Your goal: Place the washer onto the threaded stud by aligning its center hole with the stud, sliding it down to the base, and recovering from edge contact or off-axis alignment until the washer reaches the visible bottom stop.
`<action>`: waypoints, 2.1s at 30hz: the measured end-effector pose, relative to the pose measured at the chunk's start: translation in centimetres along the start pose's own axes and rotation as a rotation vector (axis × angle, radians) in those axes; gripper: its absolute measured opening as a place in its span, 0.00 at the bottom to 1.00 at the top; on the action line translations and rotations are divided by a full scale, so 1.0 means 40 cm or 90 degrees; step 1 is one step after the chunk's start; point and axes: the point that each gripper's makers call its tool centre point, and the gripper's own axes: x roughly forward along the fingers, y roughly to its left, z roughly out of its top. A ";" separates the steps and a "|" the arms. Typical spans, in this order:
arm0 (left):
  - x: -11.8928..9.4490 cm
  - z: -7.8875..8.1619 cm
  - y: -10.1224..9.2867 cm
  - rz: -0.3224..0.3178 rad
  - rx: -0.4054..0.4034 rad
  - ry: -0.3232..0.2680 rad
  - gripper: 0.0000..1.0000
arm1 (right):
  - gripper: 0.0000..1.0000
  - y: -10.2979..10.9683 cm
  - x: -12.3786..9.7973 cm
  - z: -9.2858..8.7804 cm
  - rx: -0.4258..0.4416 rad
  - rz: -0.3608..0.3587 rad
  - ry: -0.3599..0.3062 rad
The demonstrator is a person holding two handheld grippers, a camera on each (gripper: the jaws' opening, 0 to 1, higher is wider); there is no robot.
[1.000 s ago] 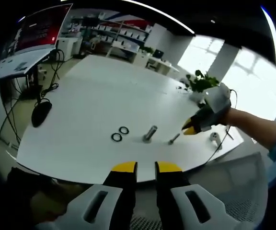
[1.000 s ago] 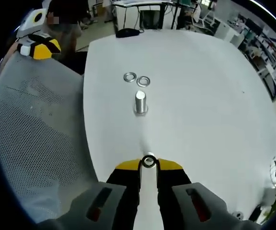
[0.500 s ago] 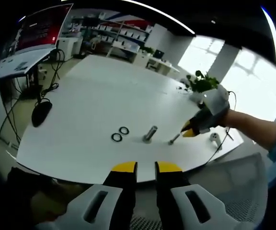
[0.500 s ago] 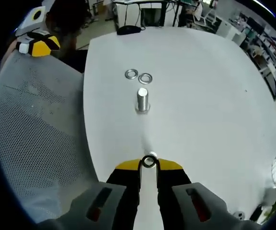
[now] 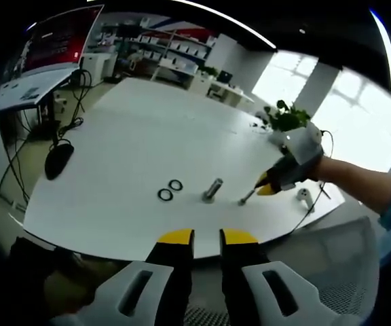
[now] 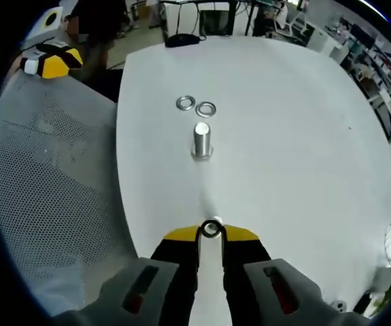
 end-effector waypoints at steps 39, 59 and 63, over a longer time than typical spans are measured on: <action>0.001 0.001 0.001 0.001 -0.003 0.000 0.13 | 0.13 -0.002 0.002 0.011 -0.015 0.015 0.004; 0.000 0.001 0.001 0.000 -0.004 -0.002 0.13 | 0.13 -0.016 -0.006 0.008 -0.016 0.008 0.007; 0.000 0.001 0.001 0.000 -0.005 -0.002 0.13 | 0.13 -0.009 -0.001 0.010 -0.019 0.011 0.008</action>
